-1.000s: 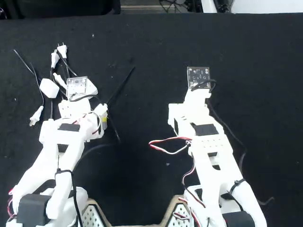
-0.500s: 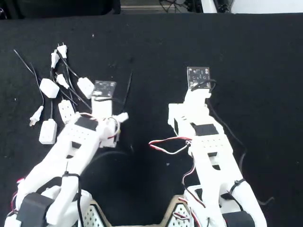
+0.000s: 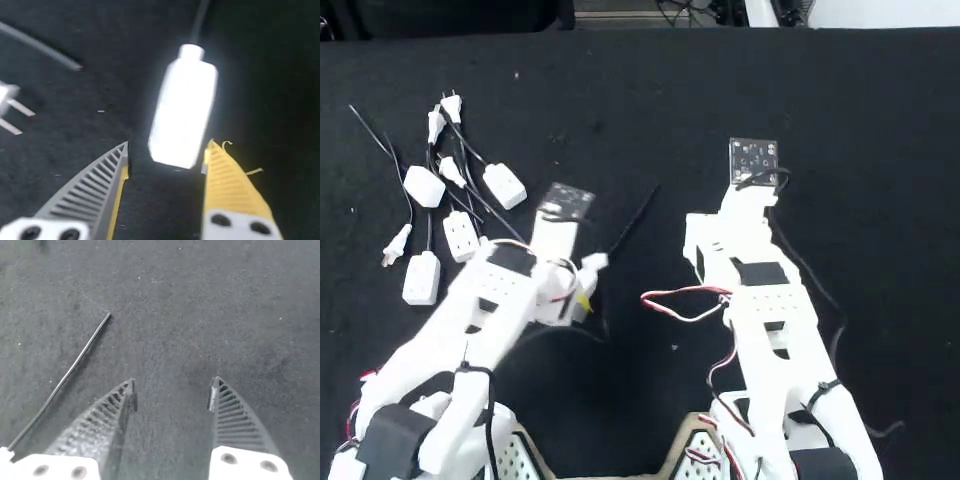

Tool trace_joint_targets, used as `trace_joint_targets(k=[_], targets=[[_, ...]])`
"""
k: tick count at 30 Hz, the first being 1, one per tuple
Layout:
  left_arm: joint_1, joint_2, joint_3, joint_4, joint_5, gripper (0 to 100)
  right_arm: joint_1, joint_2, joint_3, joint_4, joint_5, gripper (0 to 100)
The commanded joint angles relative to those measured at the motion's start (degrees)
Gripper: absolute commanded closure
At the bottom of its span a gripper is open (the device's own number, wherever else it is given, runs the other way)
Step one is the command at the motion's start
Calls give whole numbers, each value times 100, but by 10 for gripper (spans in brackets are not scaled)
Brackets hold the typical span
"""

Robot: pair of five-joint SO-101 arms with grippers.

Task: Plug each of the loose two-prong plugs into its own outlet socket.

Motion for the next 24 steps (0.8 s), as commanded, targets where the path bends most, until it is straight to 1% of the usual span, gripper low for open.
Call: trace_joint_targets(k=[1, 7, 12, 13, 14, 17, 19, 21, 24], targets=[[-655, -62, -831, 18, -79, 800, 211, -22, -198, -149, -35, 769], [-989, -53, -1525, -35, -79, 802, 589, -31, -215, -158, -35, 769], [-840, 62, -2097, -35, -88, 798, 563, -31, -215, -158, -53, 769], [-690, 176, -2044, -79, -193, 790, 563, -31, -215, -158, -53, 769], [-549, 334, -2009, -88, -457, 778, 563, -31, -215, -158, -53, 769], [-286, 862, -2105, 185, -1486, 770, 563, -31, -215, -158, -53, 769], [-233, 1213, -2316, 360, -1943, 769, 563, -31, -215, -158, -44, 769], [-251, 1600, -2536, 378, -2110, 769, 563, -31, -215, -158, -44, 769], [-382, 2207, -2949, 360, -2101, 770, 563, -31, -215, -158, -44, 769]])
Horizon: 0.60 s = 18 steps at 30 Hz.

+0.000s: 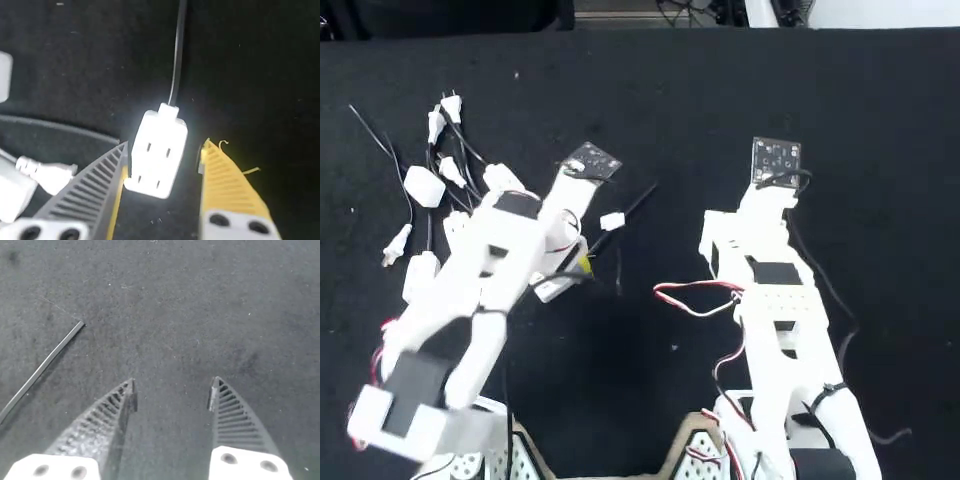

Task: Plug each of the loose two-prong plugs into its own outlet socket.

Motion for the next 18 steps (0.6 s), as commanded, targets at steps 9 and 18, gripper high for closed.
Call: trace_joint_targets(k=[9, 18], targets=[[-1262, 1301, -1622, 53, -149, 770, 79, -31, -207, -141, -44, 769], [-2097, 1292, -2624, 1213, -123, 770, 79, -31, -207, -141, -44, 769]])
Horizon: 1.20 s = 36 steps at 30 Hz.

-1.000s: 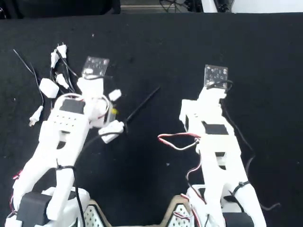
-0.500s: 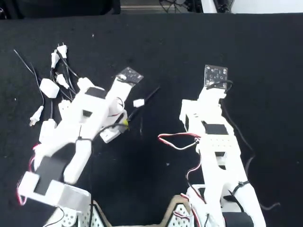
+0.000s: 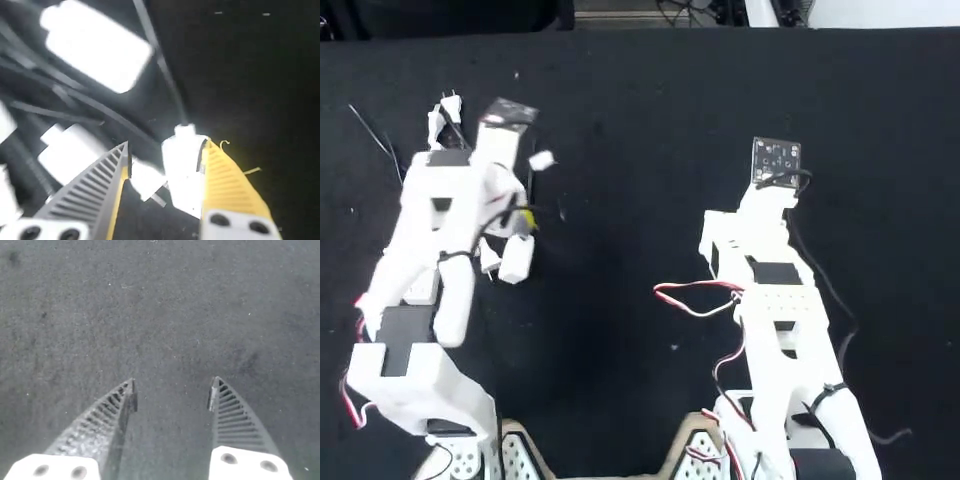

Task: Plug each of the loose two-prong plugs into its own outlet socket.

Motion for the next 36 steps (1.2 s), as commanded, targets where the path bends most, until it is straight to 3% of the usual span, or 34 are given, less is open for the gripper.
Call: trace_joint_targets(k=[1, 10, 20, 31, 36], targets=[[-321, -53, -866, 747, -9, 770, 79, -31, -207, -132, -44, 769], [-734, 18, -752, 826, -9, 770, 79, -4, -207, -132, -44, 769], [-303, -35, 488, 53, 9, 770, 79, -4, -189, -132, -44, 769], [1086, -53, 673, 0, 1486, 770, 79, 4, -189, -132, -44, 769], [1640, -53, 242, 536, 1635, 770, 79, 4, -189, -132, -44, 769]])
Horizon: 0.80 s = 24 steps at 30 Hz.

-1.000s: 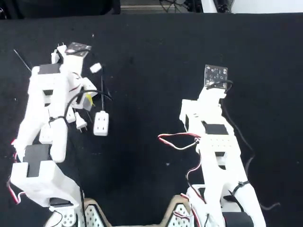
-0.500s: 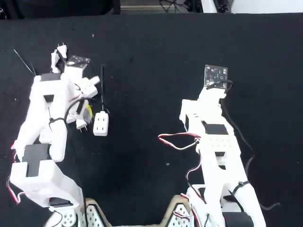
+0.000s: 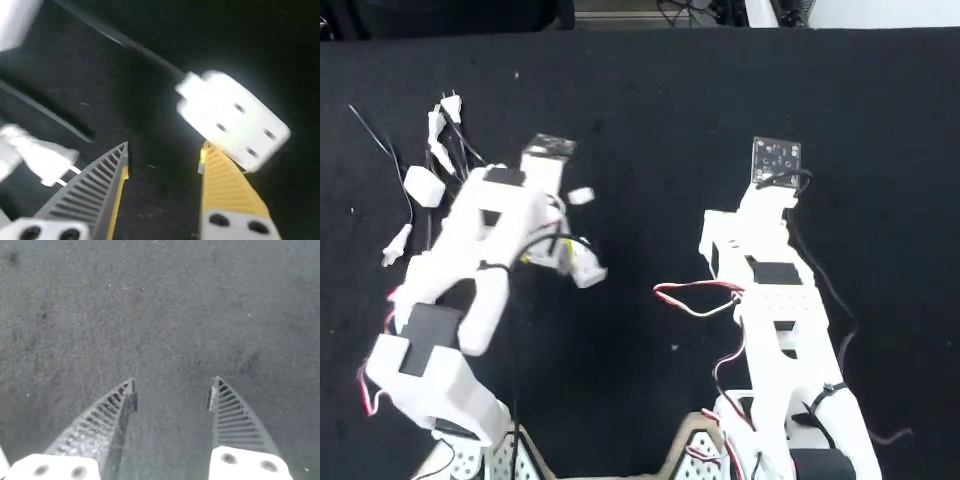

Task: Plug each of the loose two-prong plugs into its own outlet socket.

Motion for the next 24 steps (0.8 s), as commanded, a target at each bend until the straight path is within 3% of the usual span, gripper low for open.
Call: trace_joint_targets(k=[1, 6, 9, 12, 19, 24], targets=[[356, -123, -637, 580, 141, 770, 79, 4, -189, -123, -44, 769], [75, -123, -1868, 1705, 105, 770, 79, 4, -189, -123, -44, 769], [-303, -44, -2738, 1908, 167, 770, 79, 4, -189, -123, -44, 769], [-409, 229, -2765, 1257, 703, 767, 88, 4, -189, -123, -44, 769], [-365, 1451, -2571, -167, 3059, 769, 88, 4, -189, -123, -35, 769], [-708, 1934, -2721, -202, 3499, 770, 79, 4, -198, -123, -35, 769]])
